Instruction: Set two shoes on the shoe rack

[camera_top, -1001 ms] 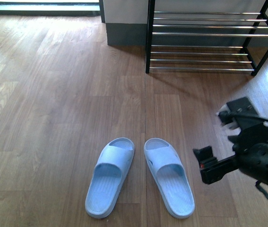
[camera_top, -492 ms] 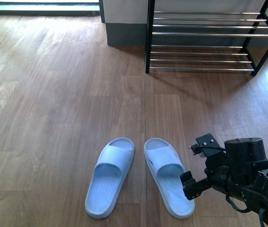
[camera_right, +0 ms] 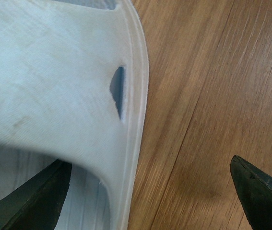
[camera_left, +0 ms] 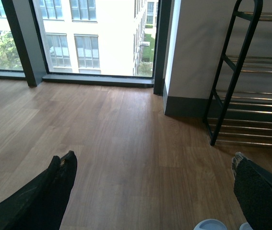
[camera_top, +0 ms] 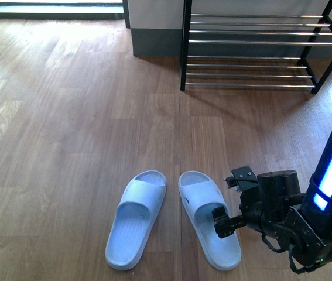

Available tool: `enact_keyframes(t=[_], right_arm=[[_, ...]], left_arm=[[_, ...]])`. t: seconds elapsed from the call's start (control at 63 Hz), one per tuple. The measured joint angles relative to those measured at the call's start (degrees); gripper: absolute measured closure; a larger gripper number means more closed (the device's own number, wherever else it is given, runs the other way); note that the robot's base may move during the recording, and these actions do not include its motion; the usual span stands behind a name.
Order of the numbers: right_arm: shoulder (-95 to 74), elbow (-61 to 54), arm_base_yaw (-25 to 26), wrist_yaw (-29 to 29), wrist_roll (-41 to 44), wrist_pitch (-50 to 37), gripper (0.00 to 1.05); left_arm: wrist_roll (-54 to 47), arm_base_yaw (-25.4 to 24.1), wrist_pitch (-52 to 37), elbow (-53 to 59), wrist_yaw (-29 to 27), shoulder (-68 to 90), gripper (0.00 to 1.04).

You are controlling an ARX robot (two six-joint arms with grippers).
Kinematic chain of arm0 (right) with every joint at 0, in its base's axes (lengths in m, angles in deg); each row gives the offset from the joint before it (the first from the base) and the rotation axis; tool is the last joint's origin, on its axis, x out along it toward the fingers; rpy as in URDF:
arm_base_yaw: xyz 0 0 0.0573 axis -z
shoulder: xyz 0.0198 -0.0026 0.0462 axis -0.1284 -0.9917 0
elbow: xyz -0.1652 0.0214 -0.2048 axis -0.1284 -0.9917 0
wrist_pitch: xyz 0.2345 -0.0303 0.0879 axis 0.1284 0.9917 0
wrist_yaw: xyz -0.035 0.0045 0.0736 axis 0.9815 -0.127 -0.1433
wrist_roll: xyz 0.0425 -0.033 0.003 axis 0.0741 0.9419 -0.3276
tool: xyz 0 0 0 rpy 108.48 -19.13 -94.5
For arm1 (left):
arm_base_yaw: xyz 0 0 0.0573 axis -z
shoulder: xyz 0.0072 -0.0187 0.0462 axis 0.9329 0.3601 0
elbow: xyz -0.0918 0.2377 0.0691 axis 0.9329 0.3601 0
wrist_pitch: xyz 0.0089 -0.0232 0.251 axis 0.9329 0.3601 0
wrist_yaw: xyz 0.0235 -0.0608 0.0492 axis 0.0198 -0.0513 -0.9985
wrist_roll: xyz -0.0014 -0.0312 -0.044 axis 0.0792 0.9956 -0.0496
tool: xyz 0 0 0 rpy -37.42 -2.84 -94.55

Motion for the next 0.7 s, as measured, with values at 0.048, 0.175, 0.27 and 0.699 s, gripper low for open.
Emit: enact_keyframes(t=[0.048,0.175,0.27,0.699], right_arm=[[-0.4,1.5,0.1,0.5,-0.7,0.5,0.15],[-0.7,4.0,0.0,0.3,-1.9,1.9,0.34],[-0.7,4.9,-0.3,-0.5,-2.6,2.6,0.5],[0.5,1.3,-0.2,-1.4,-6.9,-1.2,1.03]], left_arm=[[0.0,0.0,0.0,0.0,0.0,0.0,0.09],[0.0,0.0,0.0,0.0,0.0,0.0,0.09],[0.0,0.0,0.0,0.0,0.0,0.0,0.09],[0.0,0.0,0.0,0.0,0.0,0.0,0.09]])
